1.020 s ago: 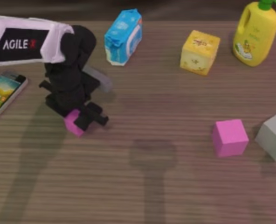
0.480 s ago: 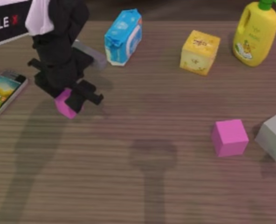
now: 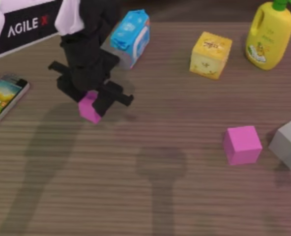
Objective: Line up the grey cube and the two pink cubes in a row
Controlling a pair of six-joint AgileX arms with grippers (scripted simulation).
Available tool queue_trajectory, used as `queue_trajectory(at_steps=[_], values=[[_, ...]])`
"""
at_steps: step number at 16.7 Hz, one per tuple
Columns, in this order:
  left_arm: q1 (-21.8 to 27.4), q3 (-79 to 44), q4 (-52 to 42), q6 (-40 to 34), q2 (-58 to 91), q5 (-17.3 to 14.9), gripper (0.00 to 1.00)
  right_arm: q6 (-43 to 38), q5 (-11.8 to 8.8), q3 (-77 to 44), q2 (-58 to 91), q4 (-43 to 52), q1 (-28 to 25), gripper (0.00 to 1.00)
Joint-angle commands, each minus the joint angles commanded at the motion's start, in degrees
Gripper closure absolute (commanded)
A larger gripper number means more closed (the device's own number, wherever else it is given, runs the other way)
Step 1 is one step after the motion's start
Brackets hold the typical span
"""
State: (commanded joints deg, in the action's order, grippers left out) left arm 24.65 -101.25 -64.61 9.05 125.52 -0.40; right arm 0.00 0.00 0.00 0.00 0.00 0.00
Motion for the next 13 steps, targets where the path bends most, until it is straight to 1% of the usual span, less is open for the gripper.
queue_trajectory(at_steps=[3,10,13], values=[[5.8,-7.3,-3.7,-11.9,4.1,0.4,1.00,0.0,0.0,0.0,0.0,0.0,0.0,0.00],[21.4,-25.2,-13.4,-47.4,13.9,1.2,1.00,0.0,0.0,0.0,0.0,0.0,0.0,0.00],[26.5,-30.8,-15.9,-57.5,16.2,1.6,1.00,0.0,0.0,0.0,0.0,0.0,0.0,0.00]])
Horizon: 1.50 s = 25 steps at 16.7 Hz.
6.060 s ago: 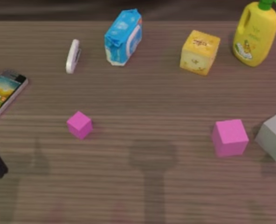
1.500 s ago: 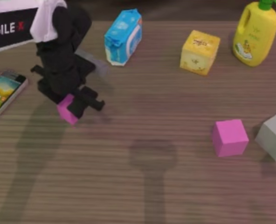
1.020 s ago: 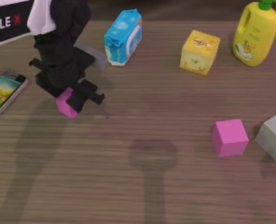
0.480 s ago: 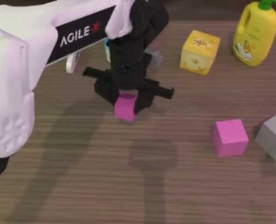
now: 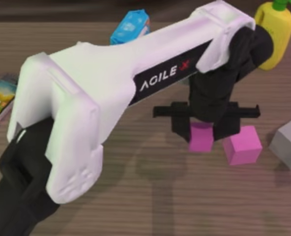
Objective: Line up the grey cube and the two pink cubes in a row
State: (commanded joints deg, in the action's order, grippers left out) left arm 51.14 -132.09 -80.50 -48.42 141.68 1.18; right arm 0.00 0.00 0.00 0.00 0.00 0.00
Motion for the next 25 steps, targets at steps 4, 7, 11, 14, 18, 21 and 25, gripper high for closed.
queue_trajectory(at_steps=[4,7,11,14,18,21,25], values=[[2.7,-2.9,-1.1,-4.9,0.8,0.3,1.00,0.0,0.0,0.0,0.0,0.0,0.0,0.00],[2.7,-2.9,-1.1,-4.9,0.8,0.3,1.00,0.0,0.0,0.0,0.0,0.0,0.0,0.00],[2.5,-0.4,1.4,-4.5,0.5,0.3,1.00,0.0,0.0,0.0,0.0,0.0,0.0,0.00],[2.4,6.1,8.3,-4.6,0.8,0.3,1.00,0.0,0.0,0.0,0.0,0.0,0.0,0.00],[2.5,11.9,14.3,-4.7,1.3,0.3,1.00,0.0,0.0,0.0,0.0,0.0,0.0,0.00],[2.5,12.0,14.3,-4.7,1.3,0.3,1.00,0.0,0.0,0.0,0.0,0.0,0.0,0.00],[2.5,12.0,14.3,-4.7,1.3,0.3,0.70,0.0,0.0,0.0,0.0,0.0,0.0,0.00]])
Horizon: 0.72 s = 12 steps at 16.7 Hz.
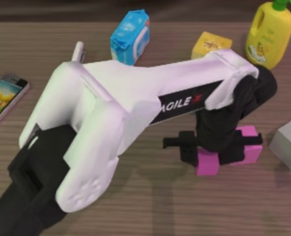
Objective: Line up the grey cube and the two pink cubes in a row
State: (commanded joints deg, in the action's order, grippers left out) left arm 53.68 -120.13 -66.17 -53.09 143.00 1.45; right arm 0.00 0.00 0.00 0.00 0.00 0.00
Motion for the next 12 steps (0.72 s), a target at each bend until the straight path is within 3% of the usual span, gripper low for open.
queue_trajectory(at_steps=[9,12], values=[[0.0,0.0,0.0,0.0,0.0,0.0,0.02,0.0,0.0,0.0,0.0,0.0,0.0,0.00],[0.0,0.0,0.0,0.0,0.0,0.0,0.00,0.0,0.0,0.0,0.0,0.0,0.0,0.00]])
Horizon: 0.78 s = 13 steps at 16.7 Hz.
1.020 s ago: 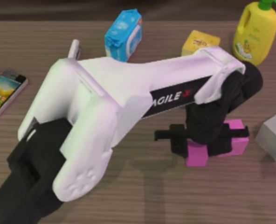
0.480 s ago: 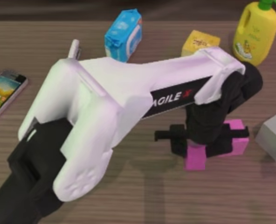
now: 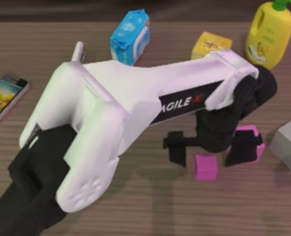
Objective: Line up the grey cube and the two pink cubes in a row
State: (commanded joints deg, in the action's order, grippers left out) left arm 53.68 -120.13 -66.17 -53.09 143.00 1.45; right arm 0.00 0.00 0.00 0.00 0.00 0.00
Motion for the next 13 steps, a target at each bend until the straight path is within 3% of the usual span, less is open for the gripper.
queue_trajectory(at_steps=[8,13], values=[[0.0,-1.0,-1.0,0.0,0.0,0.0,0.00,0.0,0.0,0.0,0.0,0.0,0.0,0.00],[-0.6,-10.0,-11.0,-0.3,-0.6,0.0,0.00,0.0,0.0,0.0,0.0,0.0,0.0,0.00]])
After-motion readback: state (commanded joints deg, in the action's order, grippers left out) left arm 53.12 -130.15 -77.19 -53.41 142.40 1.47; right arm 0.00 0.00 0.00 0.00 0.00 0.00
